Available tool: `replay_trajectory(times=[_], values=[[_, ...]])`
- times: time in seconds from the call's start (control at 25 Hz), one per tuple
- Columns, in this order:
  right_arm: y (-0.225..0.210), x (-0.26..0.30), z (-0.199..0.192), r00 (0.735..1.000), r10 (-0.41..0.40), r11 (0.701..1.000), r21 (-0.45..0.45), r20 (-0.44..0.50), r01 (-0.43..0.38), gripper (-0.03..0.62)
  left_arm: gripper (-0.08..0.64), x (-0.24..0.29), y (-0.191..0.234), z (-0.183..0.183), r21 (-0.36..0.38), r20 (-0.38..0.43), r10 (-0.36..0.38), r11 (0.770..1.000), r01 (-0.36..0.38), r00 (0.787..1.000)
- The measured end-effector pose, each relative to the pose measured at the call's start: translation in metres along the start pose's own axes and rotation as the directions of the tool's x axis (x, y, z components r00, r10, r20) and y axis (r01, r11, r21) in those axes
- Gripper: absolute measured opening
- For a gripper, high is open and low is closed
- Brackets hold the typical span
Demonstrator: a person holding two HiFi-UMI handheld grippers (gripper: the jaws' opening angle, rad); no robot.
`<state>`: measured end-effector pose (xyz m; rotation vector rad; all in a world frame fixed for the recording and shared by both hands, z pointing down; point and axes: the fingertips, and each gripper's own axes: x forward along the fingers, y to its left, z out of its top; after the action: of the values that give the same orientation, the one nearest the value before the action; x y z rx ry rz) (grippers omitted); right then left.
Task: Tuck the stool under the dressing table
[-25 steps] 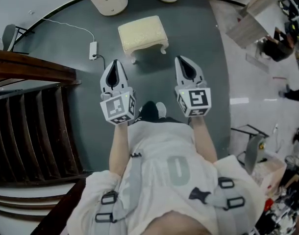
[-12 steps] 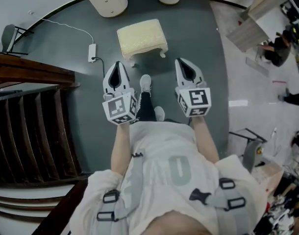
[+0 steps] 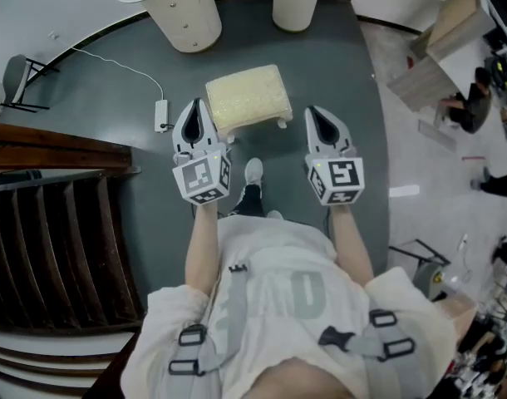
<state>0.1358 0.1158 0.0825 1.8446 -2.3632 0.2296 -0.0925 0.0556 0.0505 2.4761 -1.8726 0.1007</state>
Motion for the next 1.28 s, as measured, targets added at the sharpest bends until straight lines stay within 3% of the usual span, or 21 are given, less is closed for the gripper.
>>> replay_trajectory(times=[0.28,0.64,1.28], values=[[-0.016,0.093,0.01,0.998,-0.06,0.998,0.008,-0.011,0.06,0.003,0.003,0.093,0.029,0.001,0.013,-0.022,-0.06,0.998,0.06,0.998],[-0.018,0.174,0.016,0.995,-0.103,0.994,0.02,-0.011,0.103,0.003,0.003,0.167,0.06,-0.035,0.001,-0.099,-0.125,0.992,0.126,0.987],[-0.018,0.192,-0.005,0.997,-0.06,0.998,0.016,-0.056,0.061,0.003,0.003,0.162,0.065,-0.058,-0.024,-0.131,-0.065,0.998,0.063,0.989]])
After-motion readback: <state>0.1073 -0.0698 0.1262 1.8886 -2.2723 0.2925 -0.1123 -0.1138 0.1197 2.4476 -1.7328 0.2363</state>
